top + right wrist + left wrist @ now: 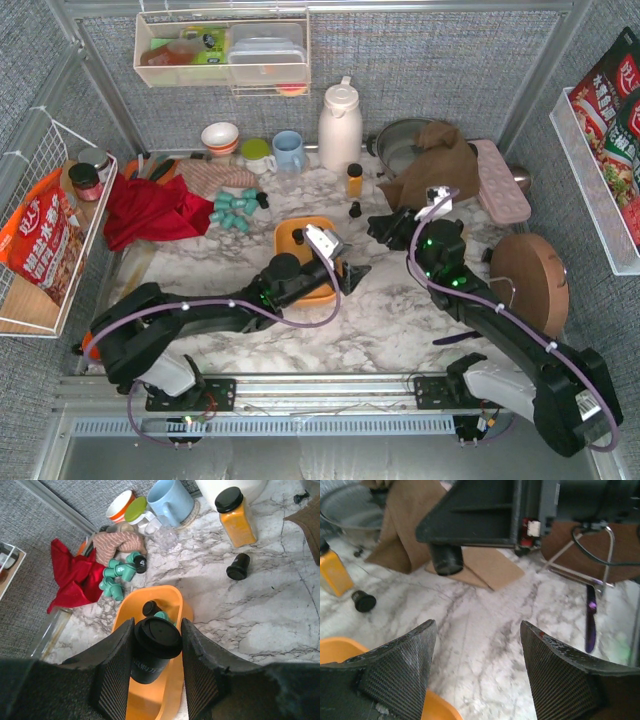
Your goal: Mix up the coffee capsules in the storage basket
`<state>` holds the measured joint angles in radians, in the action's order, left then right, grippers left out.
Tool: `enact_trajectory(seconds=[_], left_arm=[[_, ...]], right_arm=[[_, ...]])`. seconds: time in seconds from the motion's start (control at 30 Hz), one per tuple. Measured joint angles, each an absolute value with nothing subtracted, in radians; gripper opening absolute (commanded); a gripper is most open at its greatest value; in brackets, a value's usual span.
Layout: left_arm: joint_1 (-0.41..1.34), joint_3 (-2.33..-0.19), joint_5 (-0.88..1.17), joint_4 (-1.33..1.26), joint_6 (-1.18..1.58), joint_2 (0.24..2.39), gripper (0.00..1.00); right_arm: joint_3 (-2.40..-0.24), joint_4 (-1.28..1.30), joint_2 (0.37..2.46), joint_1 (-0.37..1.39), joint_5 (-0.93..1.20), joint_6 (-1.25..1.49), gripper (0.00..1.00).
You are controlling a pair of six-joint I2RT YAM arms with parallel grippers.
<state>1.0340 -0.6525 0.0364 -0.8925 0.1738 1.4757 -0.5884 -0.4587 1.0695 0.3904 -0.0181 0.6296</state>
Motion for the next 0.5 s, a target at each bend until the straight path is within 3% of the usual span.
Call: enact_trajectory(seconds=[0.17,0.5], left_arm=[[1.045,-0.650,-0.049,-1.137,0.112,1.586,0.68],[1.045,-0.702,-0.106,-1.371,0.062,1.721,0.66]], right_arm=[[-0.569,-0.470,1.018,0.398,-0.017,0.638,0.39],[-0.569,-0.482,1.002,0.425,0.009,0.646,0.39]])
